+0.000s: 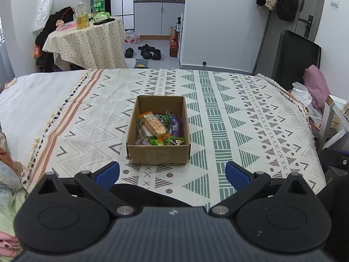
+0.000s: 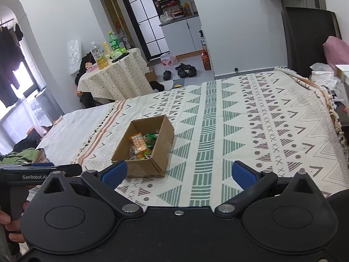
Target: Organize snacks
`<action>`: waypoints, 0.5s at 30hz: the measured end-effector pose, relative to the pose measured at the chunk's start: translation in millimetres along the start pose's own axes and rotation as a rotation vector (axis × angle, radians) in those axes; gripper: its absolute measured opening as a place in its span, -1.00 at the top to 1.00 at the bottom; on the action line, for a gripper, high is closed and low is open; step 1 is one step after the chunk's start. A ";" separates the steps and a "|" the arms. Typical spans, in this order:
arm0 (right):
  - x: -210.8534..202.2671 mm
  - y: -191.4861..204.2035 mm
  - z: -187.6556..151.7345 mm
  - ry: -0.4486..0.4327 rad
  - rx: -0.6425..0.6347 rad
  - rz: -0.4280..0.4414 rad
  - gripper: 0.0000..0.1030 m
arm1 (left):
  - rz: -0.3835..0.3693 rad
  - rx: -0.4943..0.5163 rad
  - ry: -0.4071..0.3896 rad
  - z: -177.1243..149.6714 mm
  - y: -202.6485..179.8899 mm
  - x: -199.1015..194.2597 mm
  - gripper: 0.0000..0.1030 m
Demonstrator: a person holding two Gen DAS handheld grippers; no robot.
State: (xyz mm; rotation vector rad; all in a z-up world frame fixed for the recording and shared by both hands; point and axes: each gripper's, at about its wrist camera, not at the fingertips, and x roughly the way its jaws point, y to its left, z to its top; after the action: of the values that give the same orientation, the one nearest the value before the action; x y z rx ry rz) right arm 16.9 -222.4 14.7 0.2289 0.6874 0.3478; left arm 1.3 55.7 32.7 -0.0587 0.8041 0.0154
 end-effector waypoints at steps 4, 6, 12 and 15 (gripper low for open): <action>-1.1 -4.3 0.3 0.001 0.008 -0.005 -1.00 | 0.005 -0.001 0.001 -0.2 0.2 -0.3 -0.99; -1.6 -4.6 0.0 0.002 0.006 -0.006 -1.00 | 0.005 -0.001 0.000 -0.4 0.2 -0.9 -0.99; -1.7 -4.8 -0.8 0.007 -0.002 0.002 -1.00 | 0.006 -0.002 -0.003 -0.1 0.0 -2.5 -0.99; -1.8 -4.2 -0.5 0.007 -0.005 0.006 -1.00 | 0.005 -0.002 -0.004 0.5 0.1 -3.2 -0.99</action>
State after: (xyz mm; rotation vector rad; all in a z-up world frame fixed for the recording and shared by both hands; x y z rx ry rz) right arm 16.2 -226.9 14.0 0.2248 0.6925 0.3560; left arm -0.6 55.9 35.3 -0.0588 0.8000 0.0214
